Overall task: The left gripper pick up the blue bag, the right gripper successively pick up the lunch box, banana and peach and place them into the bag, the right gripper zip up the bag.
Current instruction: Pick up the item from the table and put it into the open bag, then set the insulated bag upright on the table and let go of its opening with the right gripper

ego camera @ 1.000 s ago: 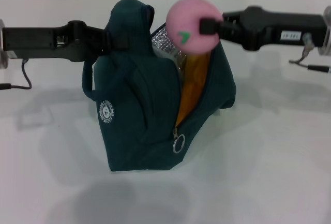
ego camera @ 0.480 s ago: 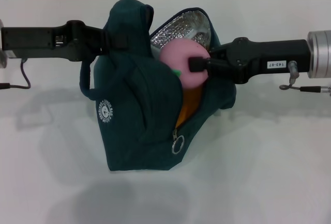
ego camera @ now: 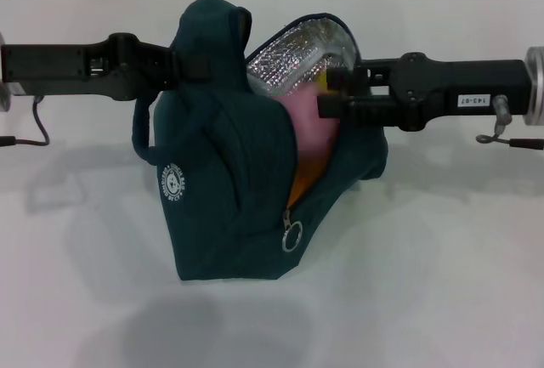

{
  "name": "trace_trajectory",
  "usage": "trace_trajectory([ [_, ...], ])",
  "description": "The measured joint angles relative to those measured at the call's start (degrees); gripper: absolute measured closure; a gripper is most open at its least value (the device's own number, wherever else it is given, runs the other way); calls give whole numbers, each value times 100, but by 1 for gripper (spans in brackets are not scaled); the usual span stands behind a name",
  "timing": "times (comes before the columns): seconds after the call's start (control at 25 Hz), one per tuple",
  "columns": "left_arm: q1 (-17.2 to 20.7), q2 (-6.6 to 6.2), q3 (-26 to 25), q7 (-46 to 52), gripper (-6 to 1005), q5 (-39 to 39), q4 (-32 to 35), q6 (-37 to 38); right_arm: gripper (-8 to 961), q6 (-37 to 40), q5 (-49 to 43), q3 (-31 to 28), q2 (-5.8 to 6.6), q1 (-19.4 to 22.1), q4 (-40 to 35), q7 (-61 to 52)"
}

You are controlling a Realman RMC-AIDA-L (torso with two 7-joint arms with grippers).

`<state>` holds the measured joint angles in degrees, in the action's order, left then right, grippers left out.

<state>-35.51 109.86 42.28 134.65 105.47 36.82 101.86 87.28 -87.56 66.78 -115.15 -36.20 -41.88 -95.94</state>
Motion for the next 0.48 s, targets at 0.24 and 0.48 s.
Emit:
trace_trajectory([
  [0.24, 1, 0, 0, 0, 958, -1, 0, 0, 269, 39, 12, -77, 2, 23, -12, -4],
  [0.48, 12, 0, 0, 0, 958, -1, 0, 2, 224, 282, 80, -1073, 52, 312, -24, -701],
])
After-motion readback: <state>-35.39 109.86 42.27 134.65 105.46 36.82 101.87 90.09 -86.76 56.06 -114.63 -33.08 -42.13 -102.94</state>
